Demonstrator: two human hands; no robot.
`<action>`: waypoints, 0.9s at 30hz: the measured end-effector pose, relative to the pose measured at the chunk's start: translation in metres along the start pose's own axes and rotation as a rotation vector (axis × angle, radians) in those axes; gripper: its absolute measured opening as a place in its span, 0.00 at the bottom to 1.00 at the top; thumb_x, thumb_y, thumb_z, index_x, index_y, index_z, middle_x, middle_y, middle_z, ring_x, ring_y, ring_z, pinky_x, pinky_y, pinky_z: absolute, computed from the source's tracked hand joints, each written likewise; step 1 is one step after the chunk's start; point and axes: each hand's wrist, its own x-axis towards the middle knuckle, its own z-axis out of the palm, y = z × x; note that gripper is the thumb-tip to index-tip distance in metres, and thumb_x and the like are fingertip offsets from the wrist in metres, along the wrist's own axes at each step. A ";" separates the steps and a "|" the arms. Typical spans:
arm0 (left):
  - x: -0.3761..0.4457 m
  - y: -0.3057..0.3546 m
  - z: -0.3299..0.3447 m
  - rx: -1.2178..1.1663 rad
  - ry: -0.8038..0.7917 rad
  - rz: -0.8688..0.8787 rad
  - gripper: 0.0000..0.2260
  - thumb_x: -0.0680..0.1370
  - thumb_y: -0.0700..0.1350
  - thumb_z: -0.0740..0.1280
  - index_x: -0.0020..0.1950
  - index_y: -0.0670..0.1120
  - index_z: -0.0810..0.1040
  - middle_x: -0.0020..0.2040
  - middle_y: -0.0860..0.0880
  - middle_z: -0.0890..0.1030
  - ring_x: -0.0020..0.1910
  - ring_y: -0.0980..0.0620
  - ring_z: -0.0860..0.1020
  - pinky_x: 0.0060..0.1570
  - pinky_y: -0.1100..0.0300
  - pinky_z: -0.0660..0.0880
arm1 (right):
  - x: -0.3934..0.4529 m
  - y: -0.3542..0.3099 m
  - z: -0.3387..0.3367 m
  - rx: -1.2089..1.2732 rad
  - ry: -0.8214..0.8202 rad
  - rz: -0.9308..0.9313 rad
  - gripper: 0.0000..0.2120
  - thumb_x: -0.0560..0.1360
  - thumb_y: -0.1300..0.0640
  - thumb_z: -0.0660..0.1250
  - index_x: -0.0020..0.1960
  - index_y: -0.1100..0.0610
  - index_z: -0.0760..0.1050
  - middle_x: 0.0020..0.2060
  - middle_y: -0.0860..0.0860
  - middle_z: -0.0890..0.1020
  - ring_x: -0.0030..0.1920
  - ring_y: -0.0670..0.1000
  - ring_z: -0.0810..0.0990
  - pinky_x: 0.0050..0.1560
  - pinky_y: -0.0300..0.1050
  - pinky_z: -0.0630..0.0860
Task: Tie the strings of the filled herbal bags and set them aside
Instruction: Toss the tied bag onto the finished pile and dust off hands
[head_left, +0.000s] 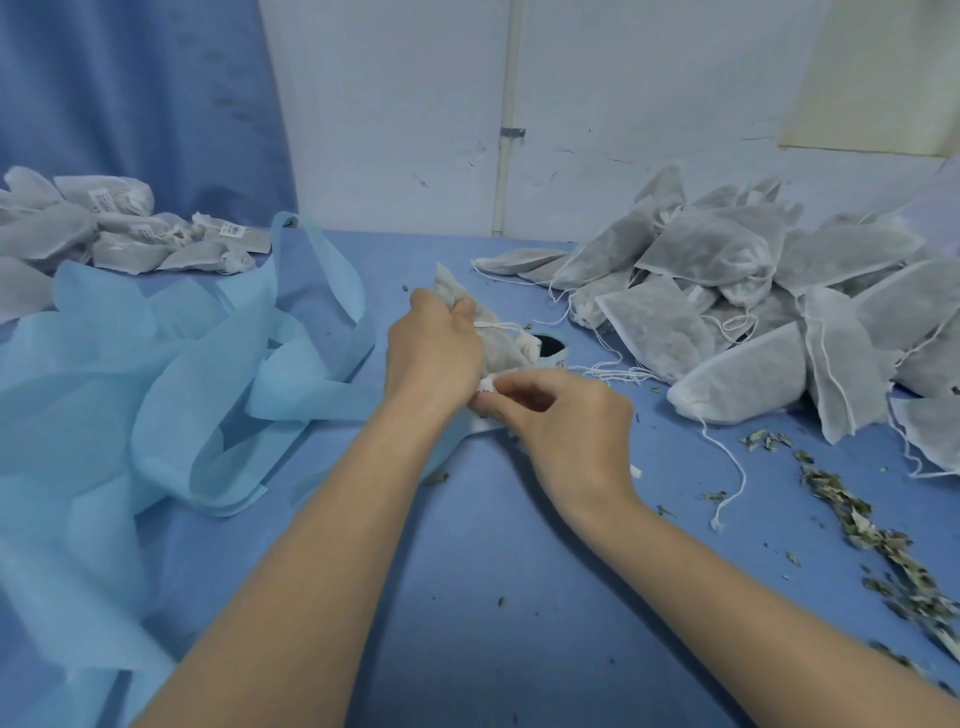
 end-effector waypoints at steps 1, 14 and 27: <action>0.001 -0.001 0.000 -0.009 0.002 -0.005 0.11 0.82 0.49 0.55 0.53 0.41 0.68 0.58 0.38 0.75 0.55 0.41 0.73 0.36 0.61 0.57 | 0.000 0.000 0.000 0.011 0.004 0.005 0.06 0.64 0.54 0.79 0.37 0.49 0.83 0.29 0.41 0.81 0.31 0.37 0.77 0.39 0.27 0.71; 0.003 -0.005 0.000 -0.029 0.038 -0.007 0.13 0.82 0.49 0.56 0.55 0.38 0.69 0.57 0.37 0.76 0.53 0.41 0.73 0.36 0.62 0.56 | -0.008 -0.004 0.002 -0.143 -0.070 -0.141 0.09 0.64 0.54 0.79 0.33 0.50 0.79 0.32 0.46 0.83 0.36 0.46 0.80 0.42 0.36 0.72; 0.008 -0.006 -0.017 -0.174 0.052 0.144 0.10 0.81 0.50 0.58 0.48 0.44 0.68 0.37 0.51 0.72 0.40 0.49 0.70 0.34 0.57 0.58 | 0.012 -0.028 -0.038 0.250 -0.251 0.009 0.13 0.56 0.42 0.77 0.32 0.49 0.80 0.34 0.52 0.75 0.34 0.50 0.68 0.37 0.38 0.65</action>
